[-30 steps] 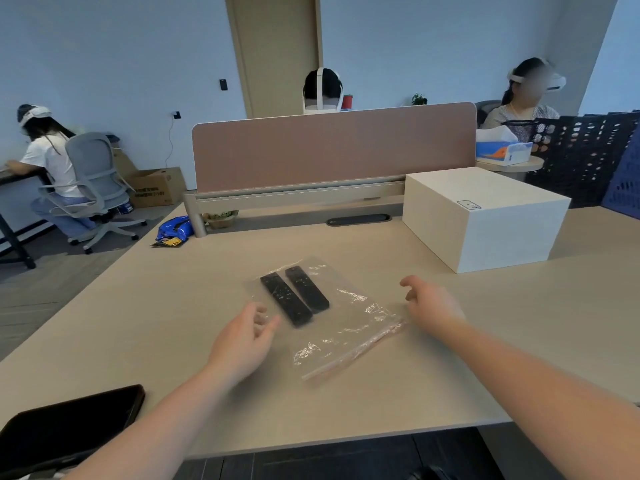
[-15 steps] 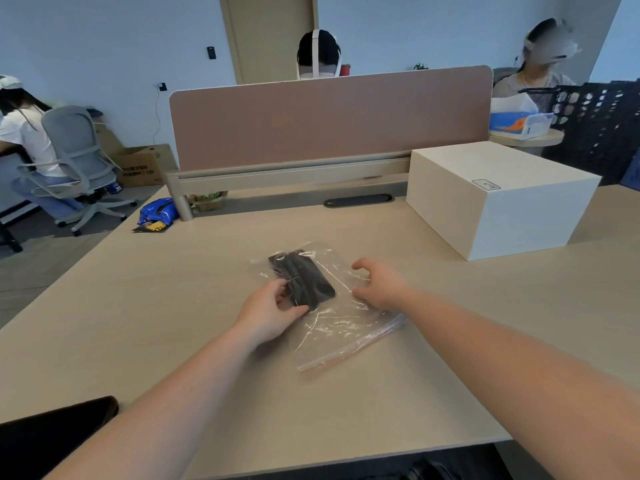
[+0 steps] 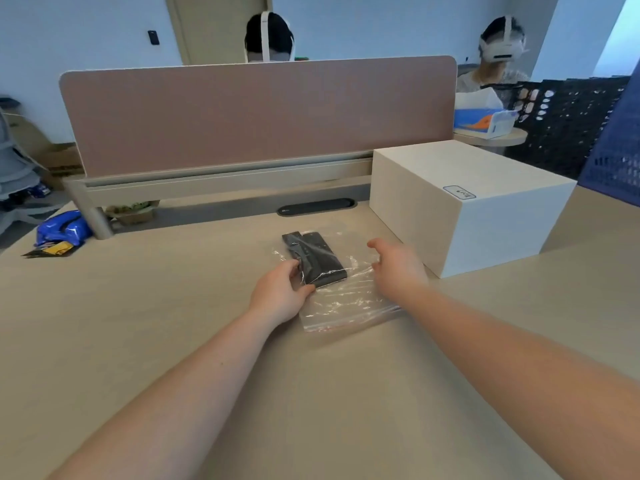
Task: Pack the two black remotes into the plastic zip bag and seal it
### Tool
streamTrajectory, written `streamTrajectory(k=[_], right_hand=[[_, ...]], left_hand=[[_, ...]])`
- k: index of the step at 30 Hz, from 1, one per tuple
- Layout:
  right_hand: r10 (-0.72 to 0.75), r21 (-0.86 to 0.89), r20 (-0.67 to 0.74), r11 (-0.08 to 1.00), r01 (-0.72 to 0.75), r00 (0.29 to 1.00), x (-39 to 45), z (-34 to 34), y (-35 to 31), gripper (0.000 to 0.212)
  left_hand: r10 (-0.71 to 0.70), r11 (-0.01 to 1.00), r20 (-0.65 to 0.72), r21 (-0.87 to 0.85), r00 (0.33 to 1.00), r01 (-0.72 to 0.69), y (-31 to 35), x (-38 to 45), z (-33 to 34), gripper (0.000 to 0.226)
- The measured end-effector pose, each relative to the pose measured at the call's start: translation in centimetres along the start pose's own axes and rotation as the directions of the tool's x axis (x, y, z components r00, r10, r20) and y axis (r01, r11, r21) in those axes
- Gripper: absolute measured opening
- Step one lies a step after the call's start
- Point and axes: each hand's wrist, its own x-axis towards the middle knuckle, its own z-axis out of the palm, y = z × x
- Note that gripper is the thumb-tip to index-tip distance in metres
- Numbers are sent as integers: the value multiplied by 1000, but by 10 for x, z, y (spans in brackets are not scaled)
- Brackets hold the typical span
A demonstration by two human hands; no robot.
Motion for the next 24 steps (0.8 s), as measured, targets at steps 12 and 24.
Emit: streamTrajectory(k=[12, 24], right_hand=[[-25, -246, -66, 969, 8, 998, 49, -5, 30, 34], [-25, -406, 77, 912, 55, 997, 46, -3, 31, 33]], left_hand=[[84, 994, -18, 74, 996, -83, 29, 80, 40, 50], [30, 996, 3, 86, 1000, -30, 23, 71, 35, 57]])
